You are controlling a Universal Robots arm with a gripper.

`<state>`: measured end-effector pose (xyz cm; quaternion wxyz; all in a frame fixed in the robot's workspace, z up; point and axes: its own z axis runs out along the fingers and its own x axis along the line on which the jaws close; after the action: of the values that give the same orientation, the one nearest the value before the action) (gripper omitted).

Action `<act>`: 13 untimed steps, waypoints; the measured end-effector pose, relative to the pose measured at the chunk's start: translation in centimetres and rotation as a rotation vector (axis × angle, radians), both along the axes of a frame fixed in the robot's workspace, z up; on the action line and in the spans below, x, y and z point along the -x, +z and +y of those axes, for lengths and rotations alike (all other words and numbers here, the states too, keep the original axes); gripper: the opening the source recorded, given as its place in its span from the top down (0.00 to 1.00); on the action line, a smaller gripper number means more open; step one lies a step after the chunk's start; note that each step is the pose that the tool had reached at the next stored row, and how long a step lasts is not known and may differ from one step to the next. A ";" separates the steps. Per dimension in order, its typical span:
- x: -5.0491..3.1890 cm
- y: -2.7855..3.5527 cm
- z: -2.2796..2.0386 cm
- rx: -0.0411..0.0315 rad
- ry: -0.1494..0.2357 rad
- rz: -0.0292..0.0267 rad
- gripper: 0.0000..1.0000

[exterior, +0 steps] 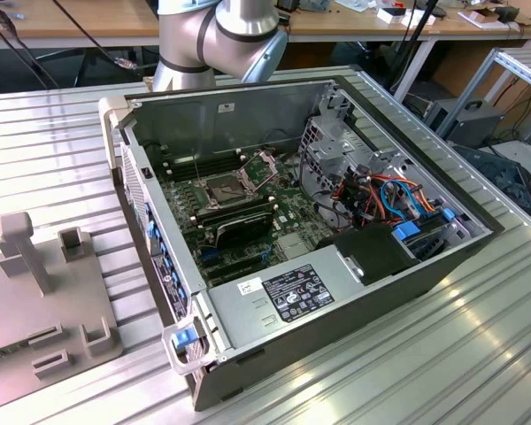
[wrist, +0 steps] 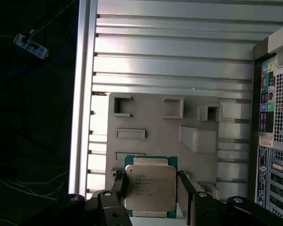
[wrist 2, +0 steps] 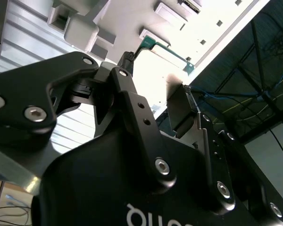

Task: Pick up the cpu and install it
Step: 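Pick up the cpu and move it towards the insertion slot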

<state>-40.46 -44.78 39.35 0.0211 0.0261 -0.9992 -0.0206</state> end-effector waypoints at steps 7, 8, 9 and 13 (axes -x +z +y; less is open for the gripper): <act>-1.20 0.00 0.00 0.0000 0.000 0.0001 0.47; -1.37 0.00 0.00 0.0000 0.000 0.0000 0.47; -1.51 0.00 0.00 0.0000 0.000 0.0000 0.47; -2.27 0.00 0.00 0.0001 0.000 0.0001 0.47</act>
<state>-38.18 -44.78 39.35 0.0211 0.0261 -0.9992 -0.0205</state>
